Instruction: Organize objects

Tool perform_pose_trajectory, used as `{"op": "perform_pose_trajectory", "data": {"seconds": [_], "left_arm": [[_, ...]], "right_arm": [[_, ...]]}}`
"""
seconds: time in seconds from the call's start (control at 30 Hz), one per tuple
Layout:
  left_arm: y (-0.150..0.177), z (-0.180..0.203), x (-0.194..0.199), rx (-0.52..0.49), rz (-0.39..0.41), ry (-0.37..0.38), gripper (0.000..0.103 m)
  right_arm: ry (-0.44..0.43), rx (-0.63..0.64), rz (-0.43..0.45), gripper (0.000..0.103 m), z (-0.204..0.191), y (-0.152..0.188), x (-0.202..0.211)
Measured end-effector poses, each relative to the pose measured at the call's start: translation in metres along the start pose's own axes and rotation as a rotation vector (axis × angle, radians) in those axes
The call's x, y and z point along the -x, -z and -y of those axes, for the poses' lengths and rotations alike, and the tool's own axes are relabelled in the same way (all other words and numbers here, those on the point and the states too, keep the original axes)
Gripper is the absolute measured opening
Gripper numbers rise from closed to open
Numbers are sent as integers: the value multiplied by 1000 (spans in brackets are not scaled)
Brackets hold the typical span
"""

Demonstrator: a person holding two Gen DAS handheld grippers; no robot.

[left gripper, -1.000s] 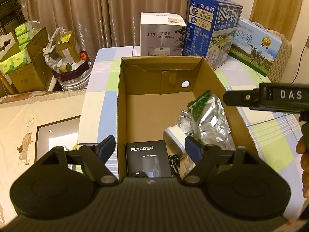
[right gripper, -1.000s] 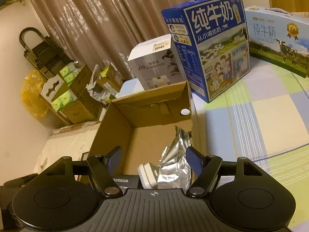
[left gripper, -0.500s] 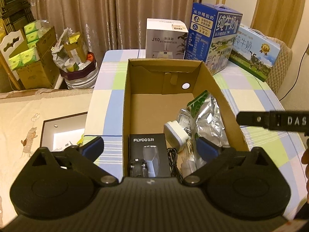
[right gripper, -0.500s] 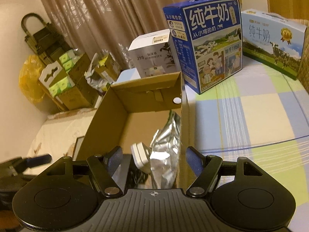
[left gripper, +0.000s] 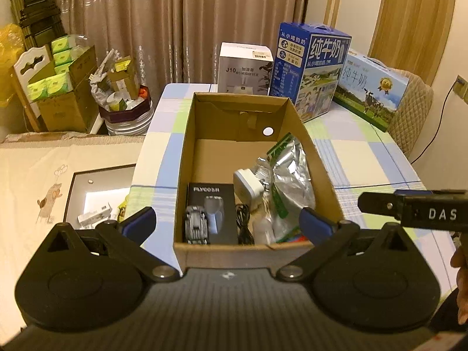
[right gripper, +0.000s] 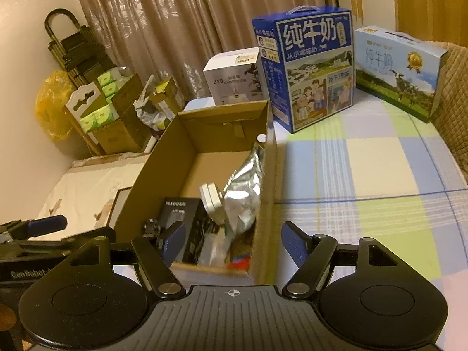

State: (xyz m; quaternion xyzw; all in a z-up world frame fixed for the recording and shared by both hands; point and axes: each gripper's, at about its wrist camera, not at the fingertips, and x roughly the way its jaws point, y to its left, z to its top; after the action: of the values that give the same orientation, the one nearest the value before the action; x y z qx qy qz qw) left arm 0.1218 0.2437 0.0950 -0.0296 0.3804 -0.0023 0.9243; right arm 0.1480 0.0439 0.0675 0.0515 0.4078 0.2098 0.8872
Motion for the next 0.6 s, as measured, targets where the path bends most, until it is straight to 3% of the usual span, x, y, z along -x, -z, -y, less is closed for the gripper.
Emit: {"op": "perform_pose_trajectory", "data": {"seconds": [0.27, 0.6], "left_arm": [[25, 14, 33, 7, -17, 1, 102], [54, 19, 70, 36, 19, -21, 102]], "right_arm": [[11, 15, 8, 70, 2, 29, 34], [10, 46, 1, 70, -2, 59, 60]]}}
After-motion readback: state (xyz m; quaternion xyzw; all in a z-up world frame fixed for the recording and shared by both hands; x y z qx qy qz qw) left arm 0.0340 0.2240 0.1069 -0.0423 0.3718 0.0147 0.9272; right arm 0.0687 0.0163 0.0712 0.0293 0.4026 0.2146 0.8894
